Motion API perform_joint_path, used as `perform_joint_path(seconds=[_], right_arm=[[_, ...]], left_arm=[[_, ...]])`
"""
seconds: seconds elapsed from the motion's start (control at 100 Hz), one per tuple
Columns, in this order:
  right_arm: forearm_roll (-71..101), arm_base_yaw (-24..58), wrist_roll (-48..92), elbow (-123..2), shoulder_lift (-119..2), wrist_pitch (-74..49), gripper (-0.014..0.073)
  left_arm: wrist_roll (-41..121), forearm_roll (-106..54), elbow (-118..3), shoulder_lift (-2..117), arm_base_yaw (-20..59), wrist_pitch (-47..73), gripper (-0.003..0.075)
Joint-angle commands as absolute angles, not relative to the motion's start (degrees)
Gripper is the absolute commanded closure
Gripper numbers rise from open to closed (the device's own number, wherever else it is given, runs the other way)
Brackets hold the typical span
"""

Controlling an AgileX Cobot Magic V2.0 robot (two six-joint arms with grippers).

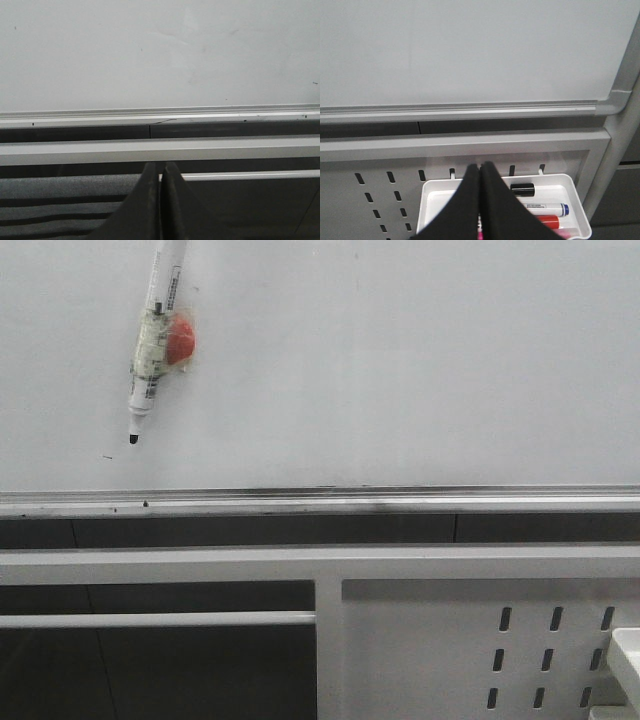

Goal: Write number 1 on whiteboard

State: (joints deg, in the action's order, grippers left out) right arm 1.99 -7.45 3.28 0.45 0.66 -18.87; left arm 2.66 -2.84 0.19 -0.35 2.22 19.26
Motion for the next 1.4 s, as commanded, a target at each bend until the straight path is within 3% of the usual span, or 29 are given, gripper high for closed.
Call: perform_joint_path(seconds=[0.0,0.4,0.56,0.83,1.16,1.24,1.39], right_arm=[[1.40,-7.40,3.74,1.22,1.71,-17.61,0.0663],[1.40,-7.40,3.74,1.22,1.71,-17.61,0.0664],[0.48,-7.40,3.74,1.22,1.71,-17.00,0.0663],[-0.65,-7.40,3.74,1.22,1.71,10.53,0.0663],[0.46,-7.40,0.86,0.99,1.71,20.98,0.0663],[0.77,-7.40,-4.59,-2.19,1.71,14.91,0.0663],[0.77,-7.09,-6.71,-15.04,-1.49,-13.68,0.0664]], left_arm=[[2.63,-3.44,2.23,-1.56,2.11,16.13,0.0740],[2.63,-3.44,2.23,-1.56,2.11,15.98,0.0740],[2.63,-6.10,2.23,-1.56,2.11,8.65,0.0740],[2.63,-6.47,2.23,-1.56,2.11,-11.95,0.0740],[1.94,-8.87,1.49,-1.56,2.11,-13.55,0.0740],[1.94,-7.79,-1.79,-1.56,2.11,-9.21,0.0740],[1.94,-8.62,-12.52,0.90,2.11,4.08,0.0740]])
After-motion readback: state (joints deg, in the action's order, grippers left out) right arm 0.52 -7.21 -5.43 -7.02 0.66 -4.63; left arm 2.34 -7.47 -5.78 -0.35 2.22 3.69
